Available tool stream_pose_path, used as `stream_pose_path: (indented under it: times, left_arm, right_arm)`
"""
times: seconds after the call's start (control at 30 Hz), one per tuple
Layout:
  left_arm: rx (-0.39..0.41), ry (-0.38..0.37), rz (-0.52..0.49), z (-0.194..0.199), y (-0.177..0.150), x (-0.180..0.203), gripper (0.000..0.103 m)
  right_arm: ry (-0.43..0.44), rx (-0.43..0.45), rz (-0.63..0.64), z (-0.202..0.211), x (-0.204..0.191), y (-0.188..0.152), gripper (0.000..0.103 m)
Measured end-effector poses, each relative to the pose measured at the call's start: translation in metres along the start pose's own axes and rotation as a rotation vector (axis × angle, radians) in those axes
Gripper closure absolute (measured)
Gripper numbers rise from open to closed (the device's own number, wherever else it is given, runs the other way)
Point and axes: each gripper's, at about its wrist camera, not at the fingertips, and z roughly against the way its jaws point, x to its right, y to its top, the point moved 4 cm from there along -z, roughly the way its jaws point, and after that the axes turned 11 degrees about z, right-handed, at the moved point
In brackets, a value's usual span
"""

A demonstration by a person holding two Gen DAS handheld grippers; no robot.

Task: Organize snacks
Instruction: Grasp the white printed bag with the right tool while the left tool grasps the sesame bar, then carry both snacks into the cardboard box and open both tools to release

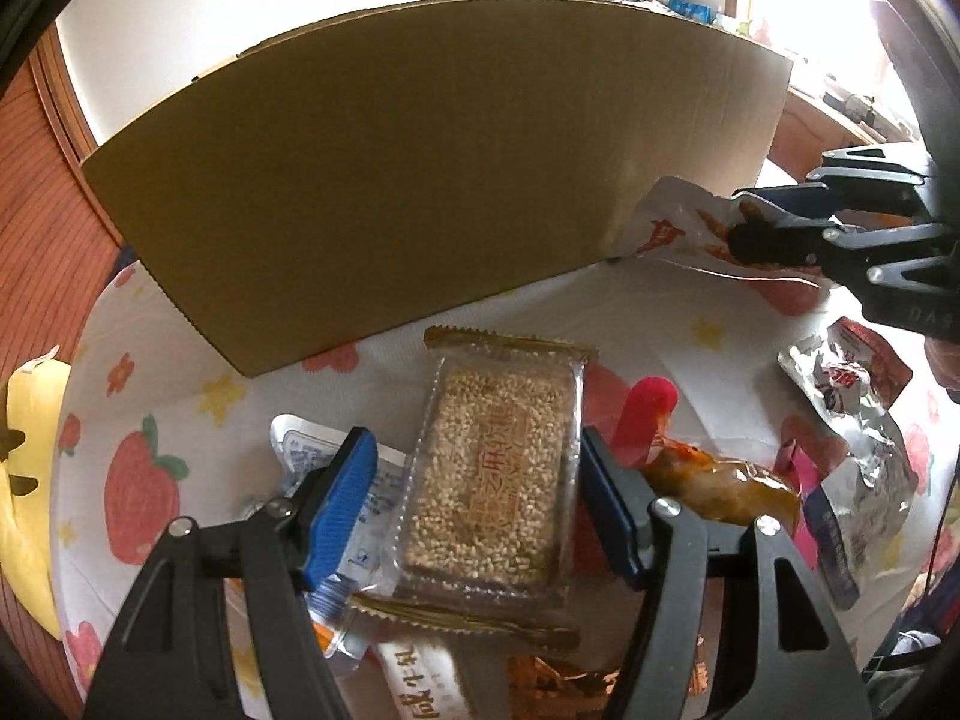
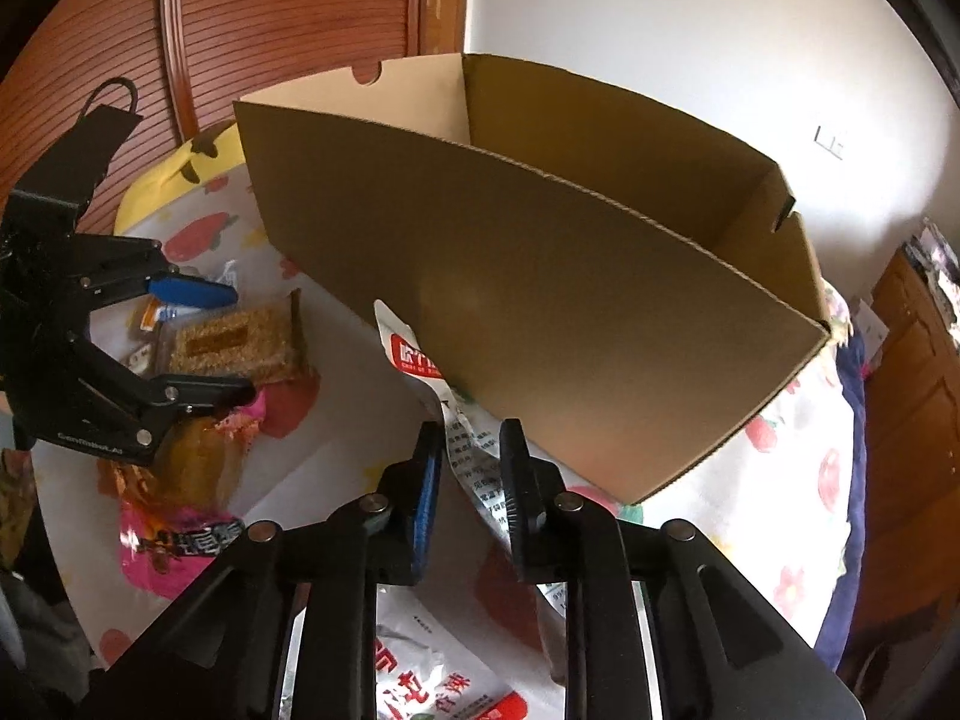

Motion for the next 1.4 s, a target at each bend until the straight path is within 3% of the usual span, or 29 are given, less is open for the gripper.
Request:
stream_pose_path:
  times: [0.1,0.23,0.6,1.4]
  left_arm:
    - [0.004,-0.016,-0.002,0.003,-0.003,0.001,0.051]
    - [0.03,-0.01,-0.01,0.009,-0.006,0.001,0.058]
    - [0.141,-0.042,0.028,0.052,-0.013,-0.009,0.059]
    - [0.327,-0.057,0.043,0.134,-0.006,0.001,0.059]
  right_arm:
    - [0.003,-0.007,0.013,-0.004,-0.003,0.0,0.083]
    - [-0.013,-0.003,0.014,-0.003,-0.004,0.002,0.087]
    - [-0.065,0.013,0.003,0.015,-0.007,-0.001,0.096]
    - [-0.194,0.124,-0.001,0.108,-0.021,0.009,0.097]
